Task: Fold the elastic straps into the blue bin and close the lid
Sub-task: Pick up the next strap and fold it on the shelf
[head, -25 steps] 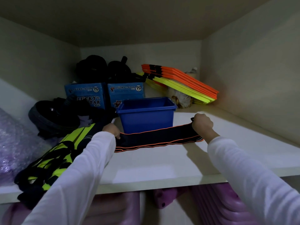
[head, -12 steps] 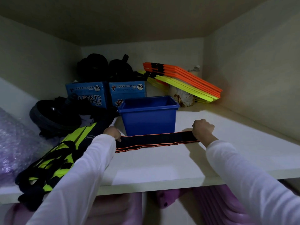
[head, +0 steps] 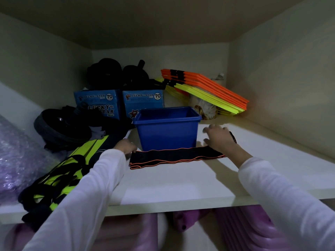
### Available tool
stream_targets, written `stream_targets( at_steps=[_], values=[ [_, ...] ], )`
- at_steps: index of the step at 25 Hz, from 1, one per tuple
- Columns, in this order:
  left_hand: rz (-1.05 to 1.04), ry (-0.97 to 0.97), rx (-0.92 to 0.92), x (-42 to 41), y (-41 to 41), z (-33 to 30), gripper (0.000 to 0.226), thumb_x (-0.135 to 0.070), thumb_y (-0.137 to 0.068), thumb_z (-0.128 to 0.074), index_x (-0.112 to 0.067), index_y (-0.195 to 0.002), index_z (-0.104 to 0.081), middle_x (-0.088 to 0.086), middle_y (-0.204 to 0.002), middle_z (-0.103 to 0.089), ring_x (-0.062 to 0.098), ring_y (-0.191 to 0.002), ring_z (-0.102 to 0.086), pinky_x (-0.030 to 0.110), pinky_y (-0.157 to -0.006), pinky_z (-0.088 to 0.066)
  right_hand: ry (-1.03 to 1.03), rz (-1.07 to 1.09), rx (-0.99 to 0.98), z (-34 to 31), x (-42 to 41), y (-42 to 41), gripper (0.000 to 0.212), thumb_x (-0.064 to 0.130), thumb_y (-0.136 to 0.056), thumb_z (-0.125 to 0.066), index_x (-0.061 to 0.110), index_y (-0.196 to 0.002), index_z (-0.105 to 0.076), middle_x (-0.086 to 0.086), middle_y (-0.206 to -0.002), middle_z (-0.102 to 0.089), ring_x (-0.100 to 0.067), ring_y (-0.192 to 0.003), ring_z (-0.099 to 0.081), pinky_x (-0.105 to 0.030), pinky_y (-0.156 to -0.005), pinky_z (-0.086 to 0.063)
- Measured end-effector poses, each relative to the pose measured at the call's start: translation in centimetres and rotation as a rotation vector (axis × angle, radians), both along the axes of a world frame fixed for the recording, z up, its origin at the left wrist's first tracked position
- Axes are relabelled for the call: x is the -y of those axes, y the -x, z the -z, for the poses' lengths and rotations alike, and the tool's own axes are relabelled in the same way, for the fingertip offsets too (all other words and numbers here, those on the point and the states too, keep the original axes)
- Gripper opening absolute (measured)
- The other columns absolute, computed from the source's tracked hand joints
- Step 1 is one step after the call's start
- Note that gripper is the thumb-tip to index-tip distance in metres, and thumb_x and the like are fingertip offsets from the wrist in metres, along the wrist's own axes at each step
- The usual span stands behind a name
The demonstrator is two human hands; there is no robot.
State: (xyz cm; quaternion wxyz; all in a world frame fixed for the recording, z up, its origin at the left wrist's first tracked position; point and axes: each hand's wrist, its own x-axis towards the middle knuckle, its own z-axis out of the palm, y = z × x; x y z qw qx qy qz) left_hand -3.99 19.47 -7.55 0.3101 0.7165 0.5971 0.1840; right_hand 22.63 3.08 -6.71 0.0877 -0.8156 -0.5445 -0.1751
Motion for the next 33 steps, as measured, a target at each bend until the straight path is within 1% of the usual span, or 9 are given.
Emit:
stream_targets(
  at_steps=[3,7,11,14,18,22,25,28,33],
  values=[
    [0.053,0.04,0.007,0.4,-0.3,0.0,0.022,0.006,-0.079,-0.051,0.009,-0.1,-0.06,0.024,-0.086,-0.057,0.029,-0.081,-0.054,0.031,-0.068,-0.042,0.219,-0.251,-0.255,0.1,0.4,1.6,0.034,0.029,-0.096,-0.046,0.013,-0.123,-0.06,-0.008,-0.129,-0.058,-0.025,-0.119,-0.052,-0.031,-0.098,-0.04],
    [0.192,0.124,0.009,0.9,-0.6,0.1,0.017,0.004,-0.084,-0.057,0.006,-0.1,-0.064,0.019,-0.093,-0.059,0.026,-0.086,-0.056,0.026,-0.066,-0.048,0.345,-0.089,-0.289,0.8,0.7,1.0,0.045,0.035,-0.1,-0.033,0.006,-0.12,-0.061,-0.012,-0.126,-0.06,-0.029,-0.116,-0.054,-0.033,-0.093,-0.041],
    [0.323,0.161,0.006,3.4,-3.5,0.2,0.009,-0.007,-0.084,-0.067,-0.005,-0.078,-0.061,0.01,-0.078,-0.058,0.017,-0.07,-0.057,0.019,-0.065,-0.049,0.353,0.081,-0.325,1.7,0.9,-2.5,0.045,0.034,-0.098,-0.037,0.004,-0.124,-0.058,-0.014,-0.128,-0.059,-0.028,-0.113,-0.056,-0.031,-0.092,-0.041],
    [0.414,0.081,-0.103,5.8,-7.0,0.5,0.021,-0.024,-0.081,-0.071,-0.009,-0.073,-0.058,0.005,-0.07,-0.059,0.013,-0.057,-0.054,0.025,-0.072,-0.047,0.231,0.188,-0.441,3.4,1.8,-6.3,0.042,0.028,-0.096,-0.044,0.007,-0.13,-0.055,-0.012,-0.134,-0.055,-0.028,-0.124,-0.052,-0.033,-0.102,-0.04],
    [0.484,0.0,-0.121,9.5,-11.4,1.2,0.036,-0.03,-0.082,-0.068,-0.012,-0.064,-0.042,0.003,-0.057,-0.047,0.013,-0.046,-0.042,0.023,-0.054,-0.037,-0.033,0.236,-0.565,3.4,5.0,-6.6,0.041,0.023,-0.099,-0.035,-0.001,-0.125,-0.057,-0.017,-0.124,-0.06,-0.028,-0.112,-0.057,-0.033,-0.091,-0.042],
    [0.548,-0.054,-0.069,12.7,-14.5,1.4,0.032,-0.029,-0.086,-0.065,-0.005,-0.076,-0.047,0.005,-0.056,-0.045,0.015,-0.045,-0.041,0.022,-0.049,-0.033,-0.153,0.19,-0.725,2.6,9.0,-2.0,0.036,0.03,-0.099,-0.041,0.002,-0.11,-0.062,-0.022,-0.126,-0.06,-0.036,-0.117,-0.056,-0.034,-0.09,-0.043],
    [0.593,-0.099,-0.044,14.1,-16.1,1.9,0.033,-0.031,-0.086,-0.064,-0.001,-0.076,-0.055,0.011,-0.061,-0.052,0.025,-0.057,-0.053,0.027,-0.053,-0.038,-0.153,0.124,-0.715,2.7,11.0,0.7,0.037,0.029,-0.099,-0.043,0.007,-0.124,-0.059,-0.013,-0.132,-0.058,-0.03,-0.122,-0.053,-0.031,-0.097,-0.04],
    [0.601,-0.189,-0.048,14.9,-17.0,2.3,0.046,-0.032,-0.088,-0.062,0.009,-0.109,-0.059,0.025,-0.106,-0.065,0.037,-0.1,-0.063,0.037,-0.076,-0.049,-0.157,0.097,-0.67,3.3,12.7,2.7,0.035,0.028,-0.097,-0.048,0.01,-0.124,-0.061,-0.01,-0.128,-0.062,-0.026,-0.119,-0.055,-0.027,-0.091,-0.04],
    [0.635,-0.28,-0.045,16.0,-16.6,2.6,0.048,-0.033,-0.091,-0.058,0.011,-0.11,-0.058,0.027,-0.117,-0.062,0.039,-0.109,-0.059,0.04,-0.09,-0.047,-0.167,0.139,-0.618,4.3,14.3,4.3,0.041,0.026,-0.092,-0.057,0.012,-0.13,-0.058,-0.012,-0.129,-0.061,-0.024,-0.119,-0.055,-0.023,-0.091,-0.039]
  ],
)
